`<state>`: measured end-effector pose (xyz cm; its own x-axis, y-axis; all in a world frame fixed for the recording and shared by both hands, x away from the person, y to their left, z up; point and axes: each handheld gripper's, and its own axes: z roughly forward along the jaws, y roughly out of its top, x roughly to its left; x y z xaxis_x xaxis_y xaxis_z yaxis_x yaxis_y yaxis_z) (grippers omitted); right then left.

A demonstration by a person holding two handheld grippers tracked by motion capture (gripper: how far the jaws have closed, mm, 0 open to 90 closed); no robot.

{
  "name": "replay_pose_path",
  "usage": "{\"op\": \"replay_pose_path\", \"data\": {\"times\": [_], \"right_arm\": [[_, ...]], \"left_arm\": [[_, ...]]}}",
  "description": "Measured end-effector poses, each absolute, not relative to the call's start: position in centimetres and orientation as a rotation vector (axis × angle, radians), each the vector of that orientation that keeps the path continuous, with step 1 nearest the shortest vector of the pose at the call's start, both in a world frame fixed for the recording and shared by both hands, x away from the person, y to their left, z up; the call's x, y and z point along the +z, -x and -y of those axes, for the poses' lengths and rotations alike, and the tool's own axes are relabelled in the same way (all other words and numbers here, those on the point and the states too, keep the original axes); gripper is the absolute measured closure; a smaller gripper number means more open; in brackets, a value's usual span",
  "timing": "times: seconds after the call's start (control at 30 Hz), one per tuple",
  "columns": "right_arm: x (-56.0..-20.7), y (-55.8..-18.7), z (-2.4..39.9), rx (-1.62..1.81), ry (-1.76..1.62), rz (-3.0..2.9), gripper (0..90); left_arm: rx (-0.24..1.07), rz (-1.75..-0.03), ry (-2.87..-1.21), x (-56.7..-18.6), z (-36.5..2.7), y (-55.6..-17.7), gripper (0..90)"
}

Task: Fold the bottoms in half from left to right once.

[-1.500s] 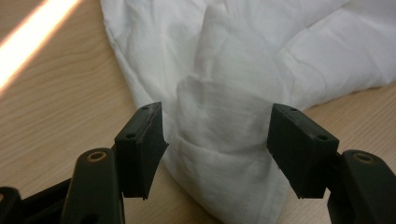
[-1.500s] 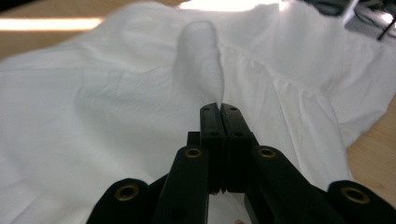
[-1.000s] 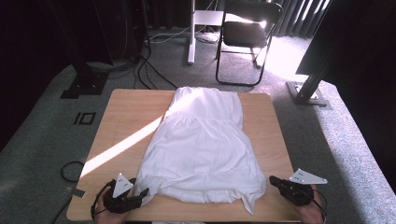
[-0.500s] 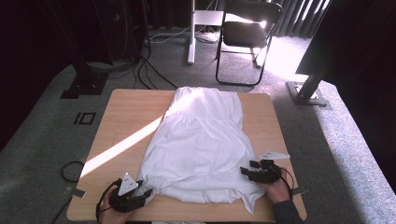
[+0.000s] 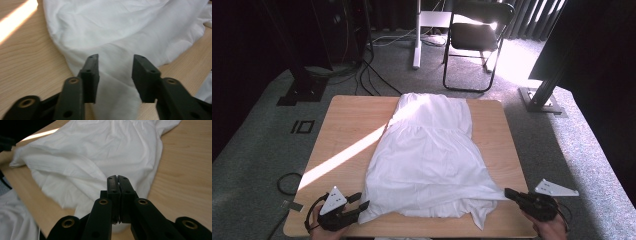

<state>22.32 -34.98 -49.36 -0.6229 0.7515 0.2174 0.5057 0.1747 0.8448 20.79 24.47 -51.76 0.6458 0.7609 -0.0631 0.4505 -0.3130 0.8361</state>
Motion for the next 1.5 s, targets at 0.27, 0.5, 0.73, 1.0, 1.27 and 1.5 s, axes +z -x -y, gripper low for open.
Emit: {"op": "replay_pose_path", "data": {"times": [0.27, 0.5, 0.73, 1.0, 1.27, 1.5], "right_arm": [[-50.7, -21.2, 36.7, 1.448, -1.216, -2.237, 52.1], [-50.4, -27.6, 33.4, 1.302, -1.236, -2.211, 48.0], [-51.7, -39.3, 28.1, 1.119, -1.271, -2.201, 53.8], [-54.5, -44.7, 25.8, 0.983, -1.357, -2.244, 75.2], [-55.2, -42.1, 25.6, 0.960, -1.345, -2.249, 88.5], [-55.2, -35.9, 26.0, 0.946, -1.357, -2.262, 87.4]], "left_arm": [[0.510, -0.977, -1.955, -51.2, -24.2, -23.1, 45.2], [0.549, -0.985, -2.001, -50.0, -22.3, -29.1, 40.4], [0.480, -1.081, -2.058, -50.4, -19.2, -39.9, 44.8], [0.415, -1.164, -2.142, -54.2, -17.6, -43.3, 60.3], [0.443, -1.120, -2.159, -54.3, -18.2, -40.4, 86.8], [0.468, -1.061, -2.178, -54.4, -19.5, -33.2, 86.7]]}}
